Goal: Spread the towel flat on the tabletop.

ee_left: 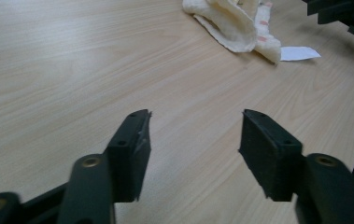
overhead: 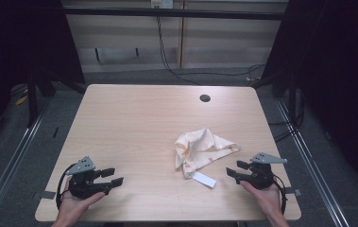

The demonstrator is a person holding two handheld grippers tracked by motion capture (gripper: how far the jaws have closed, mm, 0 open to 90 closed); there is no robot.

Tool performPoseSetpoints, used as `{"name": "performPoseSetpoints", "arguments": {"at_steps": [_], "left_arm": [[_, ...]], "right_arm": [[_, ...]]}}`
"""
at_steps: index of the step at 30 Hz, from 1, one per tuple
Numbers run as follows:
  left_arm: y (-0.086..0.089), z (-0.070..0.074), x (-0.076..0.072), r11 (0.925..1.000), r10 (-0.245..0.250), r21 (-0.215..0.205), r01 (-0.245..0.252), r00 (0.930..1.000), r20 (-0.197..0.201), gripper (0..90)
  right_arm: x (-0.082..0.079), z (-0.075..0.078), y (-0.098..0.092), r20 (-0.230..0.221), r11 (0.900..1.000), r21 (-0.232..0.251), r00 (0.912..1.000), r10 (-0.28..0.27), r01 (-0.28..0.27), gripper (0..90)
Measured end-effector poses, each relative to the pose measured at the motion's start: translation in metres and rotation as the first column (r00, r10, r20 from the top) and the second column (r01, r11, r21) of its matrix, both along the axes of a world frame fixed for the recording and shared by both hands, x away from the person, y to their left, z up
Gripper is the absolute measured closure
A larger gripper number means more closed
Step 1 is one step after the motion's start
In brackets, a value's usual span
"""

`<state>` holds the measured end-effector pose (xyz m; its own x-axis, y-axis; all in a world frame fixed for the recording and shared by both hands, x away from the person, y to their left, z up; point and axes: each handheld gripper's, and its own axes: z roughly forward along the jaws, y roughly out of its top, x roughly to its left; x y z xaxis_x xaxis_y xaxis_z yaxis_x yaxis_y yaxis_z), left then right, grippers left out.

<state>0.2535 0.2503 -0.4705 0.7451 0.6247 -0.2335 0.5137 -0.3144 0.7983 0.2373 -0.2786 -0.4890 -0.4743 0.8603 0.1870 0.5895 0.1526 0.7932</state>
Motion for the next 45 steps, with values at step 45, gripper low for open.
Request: {"name": "performPoseSetpoints", "arguments": {"at_steps": [45], "left_arm": [[-0.014, 0.000, 0.001, 0.9967, -0.079, 0.023, 0.078, 0.9960, 0.041, 35.6]], "right_arm": [[0.048, 0.039, 0.024, 0.005, 0.973, 0.009, 0.9734, 0.229, -0.229, 48.0]]}}
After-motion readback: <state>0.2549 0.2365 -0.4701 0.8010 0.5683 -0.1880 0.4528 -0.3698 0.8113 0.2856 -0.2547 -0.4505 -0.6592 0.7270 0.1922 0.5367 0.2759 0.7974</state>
